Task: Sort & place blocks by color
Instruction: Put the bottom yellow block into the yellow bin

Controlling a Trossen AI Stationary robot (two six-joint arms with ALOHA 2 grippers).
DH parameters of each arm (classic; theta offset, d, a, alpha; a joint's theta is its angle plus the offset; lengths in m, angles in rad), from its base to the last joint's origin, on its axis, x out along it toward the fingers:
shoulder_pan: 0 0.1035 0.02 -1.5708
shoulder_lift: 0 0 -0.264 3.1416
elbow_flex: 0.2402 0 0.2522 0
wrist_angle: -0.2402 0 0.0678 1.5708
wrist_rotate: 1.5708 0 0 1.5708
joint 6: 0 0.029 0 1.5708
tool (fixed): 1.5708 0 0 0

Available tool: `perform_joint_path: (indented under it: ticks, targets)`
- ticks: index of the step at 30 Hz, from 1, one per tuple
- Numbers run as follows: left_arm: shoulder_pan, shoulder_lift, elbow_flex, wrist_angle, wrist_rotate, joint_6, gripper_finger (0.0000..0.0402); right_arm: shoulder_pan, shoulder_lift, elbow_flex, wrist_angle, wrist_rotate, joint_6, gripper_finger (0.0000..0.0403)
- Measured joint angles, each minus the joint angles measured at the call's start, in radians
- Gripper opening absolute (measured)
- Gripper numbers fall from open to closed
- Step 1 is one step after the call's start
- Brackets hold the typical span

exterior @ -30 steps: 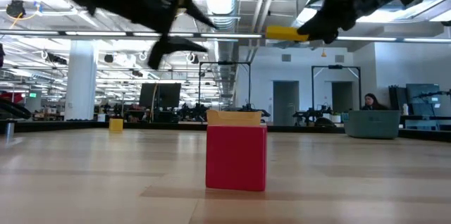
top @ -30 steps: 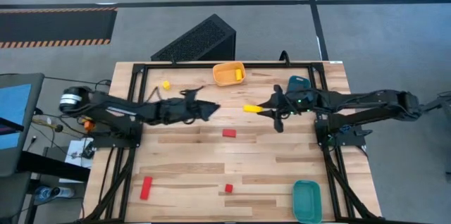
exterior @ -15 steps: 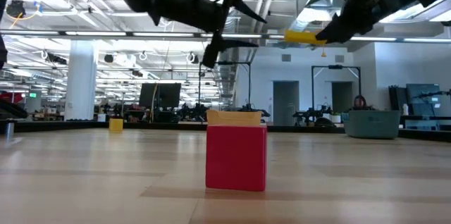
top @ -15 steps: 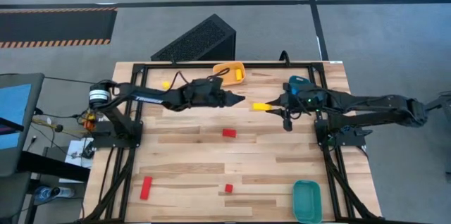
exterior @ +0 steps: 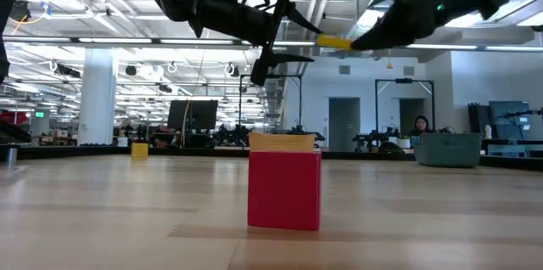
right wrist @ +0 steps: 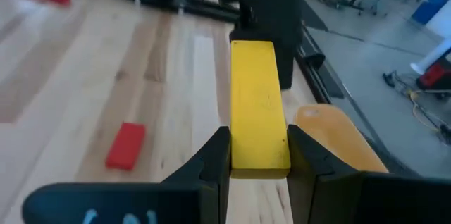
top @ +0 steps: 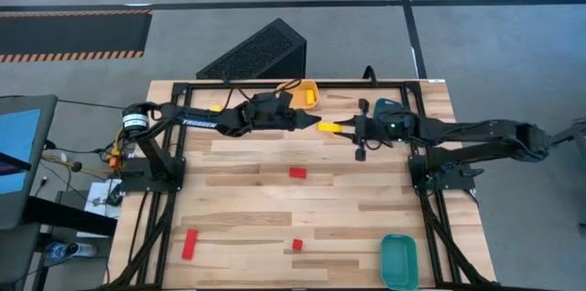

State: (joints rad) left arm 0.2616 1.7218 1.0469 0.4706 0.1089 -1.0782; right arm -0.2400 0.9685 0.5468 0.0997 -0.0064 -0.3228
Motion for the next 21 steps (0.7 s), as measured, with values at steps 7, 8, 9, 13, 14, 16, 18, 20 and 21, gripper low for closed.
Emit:
perform_joint_path:
  ticks: [7,8,9,13,14,16,18,20,21]
  targets:
    - [0.056,0.000,0.000,0.026,0.141,-0.022,0.0210,-0.035,0.130,0.000,0.102,0.009,-0.002,0.0096]
    - [0.068,0.000,0.000,0.018,0.161,-0.023,0.0210,-0.040,0.146,0.000,0.133,0.009,-0.008,0.0096]
    - [0.082,0.000,0.000,0.010,0.183,-0.023,0.0210,-0.045,0.160,0.004,0.149,0.008,-0.016,0.0096]
    - [0.150,0.000,0.000,0.006,0.302,-0.013,0.0210,-0.073,0.229,0.065,0.148,0.031,-0.072,0.0096]
    - [0.169,0.000,0.000,0.006,0.331,-0.012,0.0210,-0.081,0.246,0.084,0.145,0.043,-0.084,0.0096]
    - [0.207,0.000,0.000,0.005,0.386,-0.009,0.0210,-0.098,0.282,0.124,0.141,0.047,-0.106,0.0096]
    - [0.248,-0.001,0.000,-0.007,0.459,0.002,0.0210,-0.117,0.322,0.173,0.149,0.064,-0.126,0.0096]
    - [0.284,-0.001,0.000,-0.018,0.527,0.015,0.0210,-0.139,0.363,0.223,0.158,0.073,-0.130,0.0096]
    - [0.301,-0.001,0.000,-0.019,0.564,0.020,0.0210,-0.150,0.386,0.248,0.155,0.073,-0.130,0.0096]
